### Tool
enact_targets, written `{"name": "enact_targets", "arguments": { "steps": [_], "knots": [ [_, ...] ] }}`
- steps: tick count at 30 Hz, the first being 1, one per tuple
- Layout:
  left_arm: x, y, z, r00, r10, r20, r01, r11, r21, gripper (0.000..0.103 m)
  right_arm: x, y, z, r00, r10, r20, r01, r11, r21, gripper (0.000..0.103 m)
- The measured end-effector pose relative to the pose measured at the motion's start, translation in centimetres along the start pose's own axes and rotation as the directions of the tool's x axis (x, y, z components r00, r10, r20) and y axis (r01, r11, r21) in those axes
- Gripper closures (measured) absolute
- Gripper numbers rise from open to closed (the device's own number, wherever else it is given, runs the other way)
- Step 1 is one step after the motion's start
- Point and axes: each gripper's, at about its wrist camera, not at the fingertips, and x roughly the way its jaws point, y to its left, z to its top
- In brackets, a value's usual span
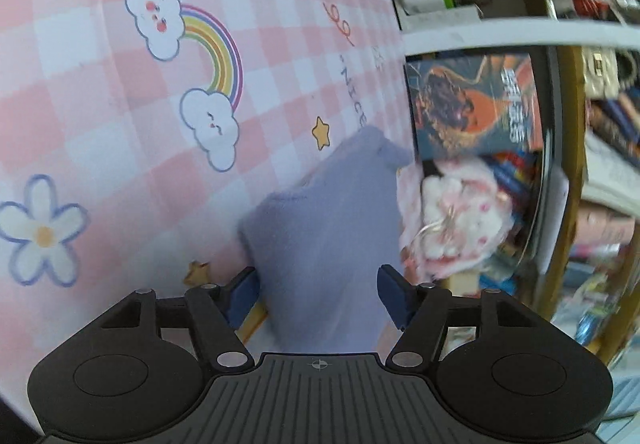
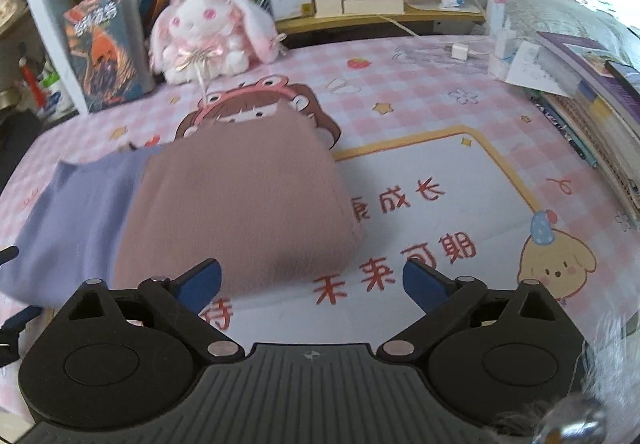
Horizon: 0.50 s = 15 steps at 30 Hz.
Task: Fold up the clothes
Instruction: 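Grasp the lavender edge of the folded sweater with the left gripper, then fold the lavender half over the mauve half with the left gripper while the right gripper holds the mauve edge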
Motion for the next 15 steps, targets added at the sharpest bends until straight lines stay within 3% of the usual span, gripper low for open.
{"name": "enact_targets", "arguments": {
  "steps": [1, 2, 3, 5, 6, 11, 15],
  "knots": [
    [0.3, -0.2, 0.3, 1.0, 0.002, 0.004, -0.002, 1.0, -0.009, 0.04, 0.0, 0.0, 0.2, 1.0, -0.007, 0.003, 0.007, 1.0, 0.007, 0.015],
    [0.5, -0.3, 0.5, 1.0, 0.015, 0.005, -0.015, 1.0, -0.015, 0.048, 0.2, -0.1, 0.4, 1.0, -0.016, 0.004, 0.016, 1.0, 0.016, 0.02],
    [0.8, -0.4, 0.7, 0.999, 0.033, 0.006, -0.033, 0.999, -0.02, 0.066, 0.5, -0.2, 0.7, 1.0, -0.027, 0.002, 0.027, 0.999, 0.026, 0.023],
    [1.3, -0.3, 1.1, 0.998, 0.069, -0.001, -0.069, 0.997, -0.017, 0.085, 1.1, -0.5, 1.2, 0.999, -0.048, -0.002, 0.049, 0.998, 0.047, 0.039],
    [1.5, -0.1, 1.3, 0.998, 0.069, -0.006, -0.069, 0.997, -0.016, 0.088, 1.4, -0.6, 1.4, 0.998, -0.058, -0.005, 0.058, 0.997, 0.059, 0.042],
    [0.7, 0.3, 2.8, 0.998, 0.063, 0.022, -0.063, 0.998, 0.013, 0.091, 3.1, -1.7, 2.8, 0.998, -0.05, -0.029, 0.054, 0.987, 0.149, 0.056],
    [-0.8, 0.6, 3.9, 0.994, 0.078, 0.081, -0.083, 0.995, 0.063, 0.089, 4.7, -1.2, 3.5, 0.998, 0.008, -0.066, 0.002, 0.988, 0.152, 0.062]
  ]
}}
